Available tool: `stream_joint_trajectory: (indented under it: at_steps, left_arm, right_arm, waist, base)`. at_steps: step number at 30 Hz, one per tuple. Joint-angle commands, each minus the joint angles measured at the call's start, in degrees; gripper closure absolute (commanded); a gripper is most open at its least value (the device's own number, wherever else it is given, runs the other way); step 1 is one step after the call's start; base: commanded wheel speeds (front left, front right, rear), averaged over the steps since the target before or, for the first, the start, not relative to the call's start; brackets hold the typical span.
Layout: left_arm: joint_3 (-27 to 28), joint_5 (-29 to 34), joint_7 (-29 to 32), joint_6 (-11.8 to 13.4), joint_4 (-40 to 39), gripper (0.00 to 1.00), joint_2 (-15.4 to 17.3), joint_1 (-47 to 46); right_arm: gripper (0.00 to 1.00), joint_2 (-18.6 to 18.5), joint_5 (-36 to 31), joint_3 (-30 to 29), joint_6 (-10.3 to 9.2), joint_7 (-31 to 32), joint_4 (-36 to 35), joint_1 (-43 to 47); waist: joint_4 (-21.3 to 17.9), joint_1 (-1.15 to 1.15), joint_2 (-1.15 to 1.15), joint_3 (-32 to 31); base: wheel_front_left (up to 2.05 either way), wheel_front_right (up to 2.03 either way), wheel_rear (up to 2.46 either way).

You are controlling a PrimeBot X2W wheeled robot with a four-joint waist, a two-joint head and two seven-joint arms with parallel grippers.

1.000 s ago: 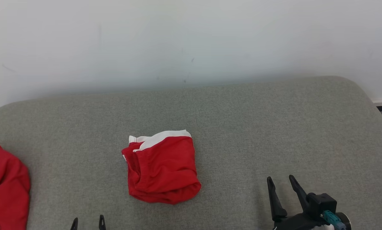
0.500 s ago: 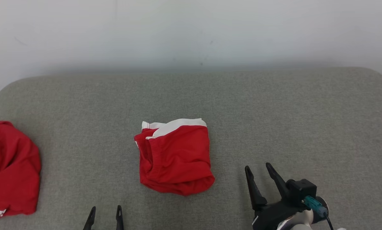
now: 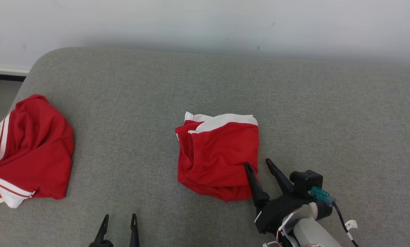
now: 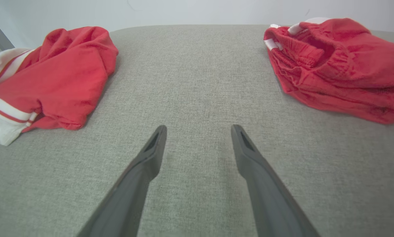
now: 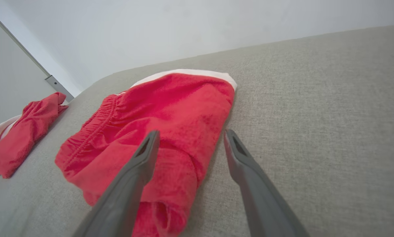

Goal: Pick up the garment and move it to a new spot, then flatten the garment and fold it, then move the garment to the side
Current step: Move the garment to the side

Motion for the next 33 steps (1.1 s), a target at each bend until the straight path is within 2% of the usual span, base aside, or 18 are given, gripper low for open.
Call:
stream_joint_trajectory:
  at_steps: [1,7,12,22,23,24,26,27,33]
  left_arm:
    - [-0.07,-0.20,-0.16,0.08,-0.04,0.00,-0.05,-0.53]
    - [-0.70,-0.53,-0.16,0.28,-0.02,0.00,-0.04,-1.05]
    - [-1.04,-0.77,-0.16,0.38,0.05,0.00,-0.03,-0.91]
    - [-1.41,-0.57,-0.16,-0.28,0.70,0.00,-0.03,-1.30]
    - [-1.48,-0.53,-0.16,-0.38,0.78,0.00,-0.02,-1.42]
    - [-1.49,-0.48,-0.16,-0.45,0.84,0.00,-0.02,-1.42]
    - [-1.40,-0.28,-0.16,-0.64,0.86,0.00,-0.03,-0.90]
    - [-1.15,-0.19,-0.16,-0.72,0.91,0.00,-0.02,-0.48]
    - [0.65,0.38,-0.16,-1.05,1.07,0.00,-0.03,1.13]
  right_arm:
    - [0.00,-0.01,0.35,0.26,0.02,-0.01,0.48,-0.95]
    - [0.00,0.03,1.57,0.81,0.02,-0.01,4.01,-3.11]
    - [0.00,0.02,2.05,-0.17,0.03,0.00,4.45,-1.19]
    - [0.00,0.12,3.83,5.38,0.04,0.09,9.99,-1.52]
    - [0.09,0.14,4.34,5.94,0.04,0.09,10.53,-1.70]
    - [0.22,0.14,4.67,6.27,0.05,0.09,10.98,-1.92]
    - [0.87,0.14,4.94,7.00,0.05,0.09,11.65,-2.24]
    - [1.00,0.14,5.03,7.16,0.05,0.08,11.82,-2.52]
    - [1.00,0.01,2.43,3.78,0.04,0.00,11.68,-3.15]
  waist:
    - [1.65,-0.01,0.00,1.27]
    - [2.25,-0.01,0.00,1.79]
    - [2.07,-0.01,0.00,1.49]
    - [1.80,-0.01,0.00,0.62]
    - [1.94,-0.01,0.00,0.46]
    - [2.05,-0.01,0.00,0.30]
    - [2.20,-0.01,0.00,-0.20]
    - [2.21,-0.01,0.00,-0.43]
    - [1.18,-0.01,0.00,-2.53]
  base:
    - [0.00,0.00,0.00]
    - [0.00,0.00,0.00]
    - [0.00,0.00,0.00]
    - [0.00,0.00,0.00]
    - [0.00,0.00,0.00]
    - [0.00,0.00,0.00]
    - [0.00,0.00,0.00]
    - [0.00,0.00,0.00]
    - [0.00,0.00,0.00]
